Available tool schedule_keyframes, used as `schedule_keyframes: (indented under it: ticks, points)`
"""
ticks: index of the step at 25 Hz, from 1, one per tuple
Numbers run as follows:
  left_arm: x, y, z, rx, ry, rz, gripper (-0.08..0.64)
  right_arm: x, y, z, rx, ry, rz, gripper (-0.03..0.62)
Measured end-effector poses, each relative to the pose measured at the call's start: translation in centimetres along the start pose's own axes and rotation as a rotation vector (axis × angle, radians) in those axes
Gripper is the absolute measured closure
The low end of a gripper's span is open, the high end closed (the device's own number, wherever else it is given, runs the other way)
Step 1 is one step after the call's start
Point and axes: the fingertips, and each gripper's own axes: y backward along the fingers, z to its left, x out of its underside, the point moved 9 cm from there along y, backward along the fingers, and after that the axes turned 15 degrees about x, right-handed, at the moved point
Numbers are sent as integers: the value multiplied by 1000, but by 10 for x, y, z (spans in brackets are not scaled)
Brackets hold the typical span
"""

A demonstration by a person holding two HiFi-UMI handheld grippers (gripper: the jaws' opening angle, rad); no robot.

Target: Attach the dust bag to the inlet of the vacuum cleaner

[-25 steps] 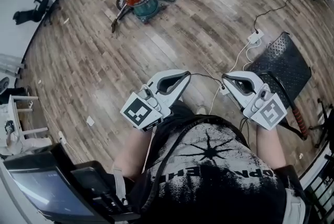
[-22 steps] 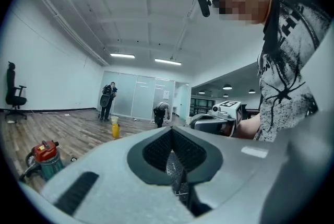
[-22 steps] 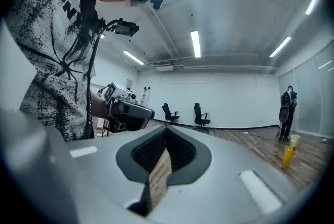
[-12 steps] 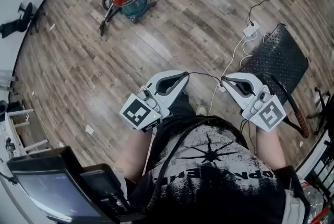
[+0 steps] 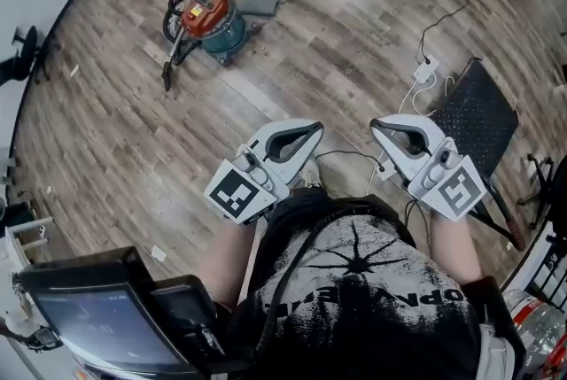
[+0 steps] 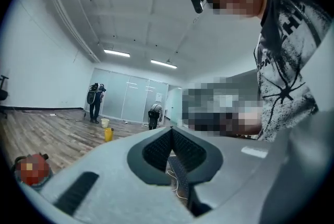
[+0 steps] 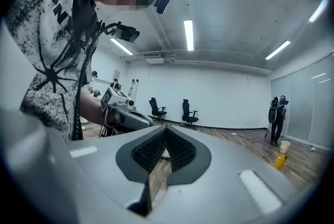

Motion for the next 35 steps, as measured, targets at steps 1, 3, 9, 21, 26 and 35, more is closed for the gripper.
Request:
schedule_keyframes:
  ticks: [1,3,9,21,26,35]
  points:
    - [0,5,8,4,-5,5,557,0,-9,0,4,5,-5,588]
    - [-2,16,26,14,-13,6,557,-1,-29,-1,14,12,-3,588]
    - [-6,38,62,28,-14,-18,557,-12,-70,-9,36,50,31,588]
    - [-19,43,106,-33,-26,-24,557,-7,-111,-36,10,75,53,588]
    - [-15,21,139,-45,-13,6,557,10,-129,-74,3,36,42,588]
    - [-33,-81,226,-16,-2,46,557,24,-157,-199,-11,6,5,588]
